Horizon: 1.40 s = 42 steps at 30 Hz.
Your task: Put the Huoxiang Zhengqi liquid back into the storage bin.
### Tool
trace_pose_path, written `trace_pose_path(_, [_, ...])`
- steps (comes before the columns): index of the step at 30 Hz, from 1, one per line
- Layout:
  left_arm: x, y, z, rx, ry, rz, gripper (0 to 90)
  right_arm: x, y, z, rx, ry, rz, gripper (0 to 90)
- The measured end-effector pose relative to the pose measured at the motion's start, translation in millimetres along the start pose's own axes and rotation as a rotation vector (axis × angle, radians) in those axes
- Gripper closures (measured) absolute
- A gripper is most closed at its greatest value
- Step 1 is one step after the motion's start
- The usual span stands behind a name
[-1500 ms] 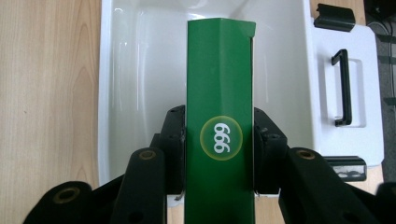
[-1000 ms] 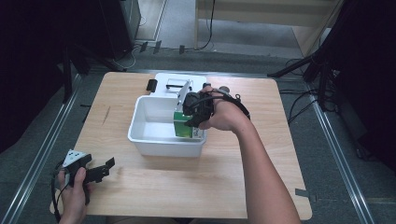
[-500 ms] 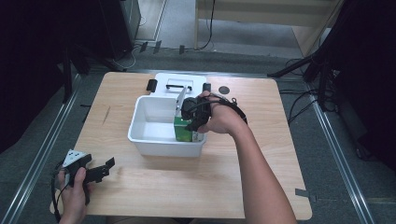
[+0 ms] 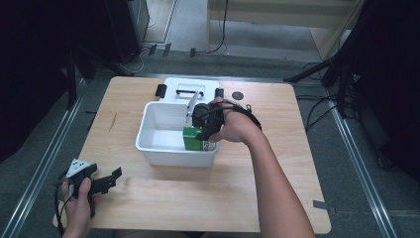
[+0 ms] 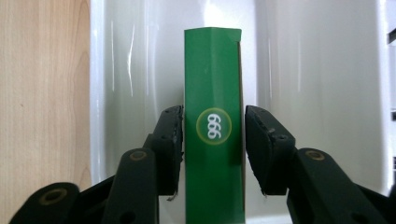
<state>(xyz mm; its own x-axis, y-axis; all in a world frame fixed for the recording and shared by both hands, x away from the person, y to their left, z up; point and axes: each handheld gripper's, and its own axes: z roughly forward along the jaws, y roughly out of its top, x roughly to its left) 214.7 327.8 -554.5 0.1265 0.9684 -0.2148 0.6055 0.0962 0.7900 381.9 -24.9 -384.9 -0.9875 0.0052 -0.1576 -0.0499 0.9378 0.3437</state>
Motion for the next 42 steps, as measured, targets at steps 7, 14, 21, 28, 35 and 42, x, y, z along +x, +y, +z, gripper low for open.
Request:
trace_pose_path(7, [-0.2,0.0,0.2,-0.001,0.002,-0.001,3.5,4.2,-4.7,-9.6,-0.027,-0.007,0.034,48.7])
trace_pose_path(14, [0.0,0.1,0.1,0.002,0.002,0.000,3.5,3.0,-11.4,-23.8,-0.083,-0.042,0.172,37.6])
trace_pose_path(21, [0.0,0.0,0.1,0.001,0.002,0.000,3.5,1.3,-24.0,-32.9,-0.134,-0.079,0.246,29.7])
trace_pose_path(28, [-0.1,0.1,0.1,0.003,0.003,0.001,3.5,0.2,-41.3,-38.4,-0.175,-0.117,0.313,27.0])
trace_pose_path(35, [-0.2,0.0,0.1,0.001,0.003,0.001,3.5,1.8,-63.5,-43.5,-0.218,-0.162,0.381,25.7])
trace_pose_path(42, [-0.3,0.0,0.2,0.001,0.004,0.002,3.5,4.2,-88.8,-50.1,-0.302,-0.190,0.479,25.5])
